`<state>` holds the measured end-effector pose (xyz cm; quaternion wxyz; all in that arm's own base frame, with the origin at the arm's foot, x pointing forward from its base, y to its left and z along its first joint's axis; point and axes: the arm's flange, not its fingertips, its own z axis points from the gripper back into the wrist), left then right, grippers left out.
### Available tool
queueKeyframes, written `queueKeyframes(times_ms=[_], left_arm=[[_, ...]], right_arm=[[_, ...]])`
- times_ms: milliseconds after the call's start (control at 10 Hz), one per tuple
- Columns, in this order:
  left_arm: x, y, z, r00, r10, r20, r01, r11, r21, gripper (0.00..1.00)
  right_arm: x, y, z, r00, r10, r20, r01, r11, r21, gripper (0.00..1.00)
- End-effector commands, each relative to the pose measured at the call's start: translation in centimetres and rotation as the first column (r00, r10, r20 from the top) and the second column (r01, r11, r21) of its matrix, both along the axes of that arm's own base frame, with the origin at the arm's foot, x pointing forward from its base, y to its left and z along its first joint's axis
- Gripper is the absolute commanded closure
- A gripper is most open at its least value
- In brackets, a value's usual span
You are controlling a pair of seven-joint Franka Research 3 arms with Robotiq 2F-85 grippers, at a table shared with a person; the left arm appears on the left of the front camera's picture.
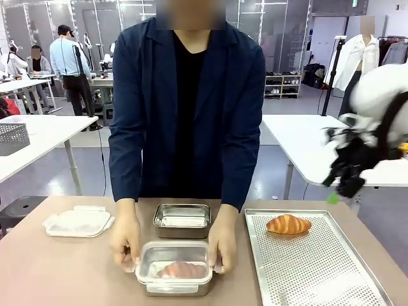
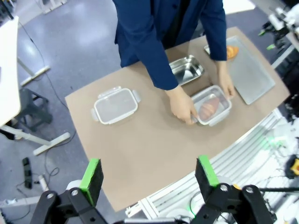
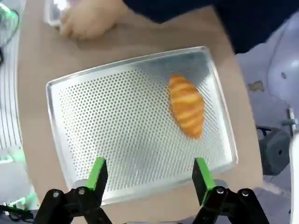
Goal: Place the bread into the airtight container.
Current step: Pick up a Butter Roll and place it into an empty Airtight Container.
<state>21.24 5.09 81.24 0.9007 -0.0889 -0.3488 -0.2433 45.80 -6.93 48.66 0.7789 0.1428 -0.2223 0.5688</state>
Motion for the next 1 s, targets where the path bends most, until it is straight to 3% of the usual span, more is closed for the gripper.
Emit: queueKeyframes(times_ms=[0,200,300,400,600,700,900], left_arm=[[0.0,-0.1,0.0,1.000,-0.007,0.001,0.007,1.000,0.010,0.00],[0.0,-0.1,0.0,1.000,-0.007,0.001,0.007,1.000,0.010,0.00],[0.0,-0.1,0.0,1.000,-0.007,0.001,0.007,1.000,0.010,0.00],[0.0,-0.1,0.0,1.000,-0.007,0.001,0.007,1.000,0.010,0.00],[0.0,-0.1,0.0,1.000,-0.007,0.001,0.007,1.000,0.010,0.00],[0.0,-0.1,0.0,1.000,-0.007,0.001,0.007,1.000,0.010,0.00],[0.0,-0.1,0.0,1.000,-0.007,0.001,0.007,1.000,0.010,0.00]], right_arm=[[-7.5,-11.7,0.6,0.992,-0.055,0.114,0.024,0.967,0.255,0.09],[-15.7,-18.1,-1.1,0.954,-0.152,0.258,0.042,0.921,0.387,0.09],[-19.4,-20.2,-2.5,0.934,-0.210,0.290,0.053,0.882,0.468,0.09],[-20.9,-21.3,-4.2,0.921,-0.257,0.292,0.075,0.854,0.515,0.09],[-21.3,-22.1,-6.9,0.922,-0.308,0.236,0.113,0.796,0.595,0.09],[-23.4,-22.3,-4.4,0.917,-0.292,0.271,0.116,0.847,0.520,0.09],[-23.4,-22.3,-4.4,0.917,-0.292,0.271,0.116,0.847,0.520,0.09]])
